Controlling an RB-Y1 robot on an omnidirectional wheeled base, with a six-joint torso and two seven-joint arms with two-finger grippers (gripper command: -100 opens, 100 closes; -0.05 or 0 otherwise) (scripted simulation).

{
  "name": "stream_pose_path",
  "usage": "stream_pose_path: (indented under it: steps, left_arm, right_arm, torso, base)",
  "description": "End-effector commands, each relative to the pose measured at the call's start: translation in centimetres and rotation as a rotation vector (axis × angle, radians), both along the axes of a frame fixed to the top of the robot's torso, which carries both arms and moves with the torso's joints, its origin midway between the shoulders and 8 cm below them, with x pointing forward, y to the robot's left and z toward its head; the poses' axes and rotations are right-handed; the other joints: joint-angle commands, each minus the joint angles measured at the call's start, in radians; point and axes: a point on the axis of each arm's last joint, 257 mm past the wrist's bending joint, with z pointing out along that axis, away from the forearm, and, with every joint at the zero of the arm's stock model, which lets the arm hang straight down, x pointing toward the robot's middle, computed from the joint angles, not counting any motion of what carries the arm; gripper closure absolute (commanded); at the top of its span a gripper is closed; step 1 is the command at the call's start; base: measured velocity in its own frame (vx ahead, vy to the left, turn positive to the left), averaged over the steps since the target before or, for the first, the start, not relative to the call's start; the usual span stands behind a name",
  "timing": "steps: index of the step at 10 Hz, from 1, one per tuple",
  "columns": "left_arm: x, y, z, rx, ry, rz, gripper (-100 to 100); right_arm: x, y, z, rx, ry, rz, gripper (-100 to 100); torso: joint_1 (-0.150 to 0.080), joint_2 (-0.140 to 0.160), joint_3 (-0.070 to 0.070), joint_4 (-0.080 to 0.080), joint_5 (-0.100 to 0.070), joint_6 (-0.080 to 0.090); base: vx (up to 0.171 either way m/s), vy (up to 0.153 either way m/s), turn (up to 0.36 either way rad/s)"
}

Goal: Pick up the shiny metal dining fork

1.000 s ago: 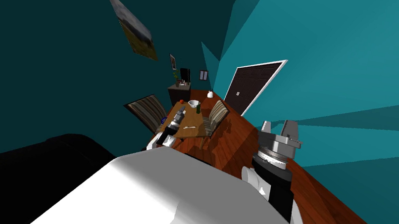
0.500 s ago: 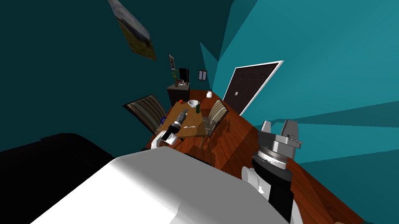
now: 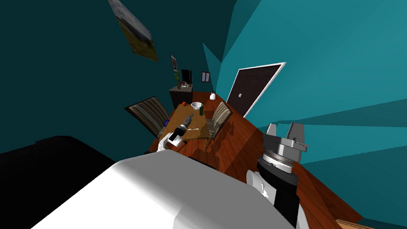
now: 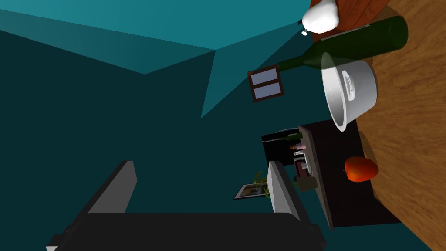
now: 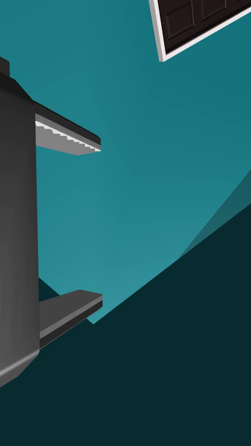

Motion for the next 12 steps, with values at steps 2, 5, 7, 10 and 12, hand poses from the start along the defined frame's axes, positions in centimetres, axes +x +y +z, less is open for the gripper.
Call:
stream_pose_path:
  steps: [2,5,7,10,12]
  left_arm:
    - [1.3,0.5,-2.8,0.014,0.081,0.011,-100]
    - [3.3,1.1,-6.5,0.034,0.189,0.027,-100]
    - [4.2,1.5,-8.3,0.044,0.248,0.039,-100]
    - [4.8,2.4,-11.6,0.054,0.337,0.060,-100]
    - [5.6,2.9,-12.8,0.061,0.384,0.073,-100]
  right_arm:
    - [0.0,0.0,0.0,0.000,0.000,0.000,0]
    - [0.0,0.0,0.0,0.000,0.000,0.000,0]
    - [0.0,0.0,0.0,0.000,0.000,0.000,0]
    - [0.0,0.0,0.0,0.000,0.000,0.000,0]
    - [0.0,0.0,0.0,0.000,0.000,0.000,0]
  torso:
    - [0.000,0.000,0.000,0.000,0.000,0.000]
    - [0.000,0.000,0.000,0.000,0.000,0.000]
    - [0.000,0.000,0.000,0.000,0.000,0.000]
    - [0.000,-0.001,-0.001,0.000,0.000,0.000]
    - [-0.001,-0.001,-0.001,0.000,0.000,0.000]
  base:
    - [-0.025,0.003,-0.037]
    - [-0.021,0.002,-0.035]
    - [-0.019,0.002,-0.028]
    - [-0.007,-0.002,-0.019]
    - [-0.008,-0.003,-0.025]
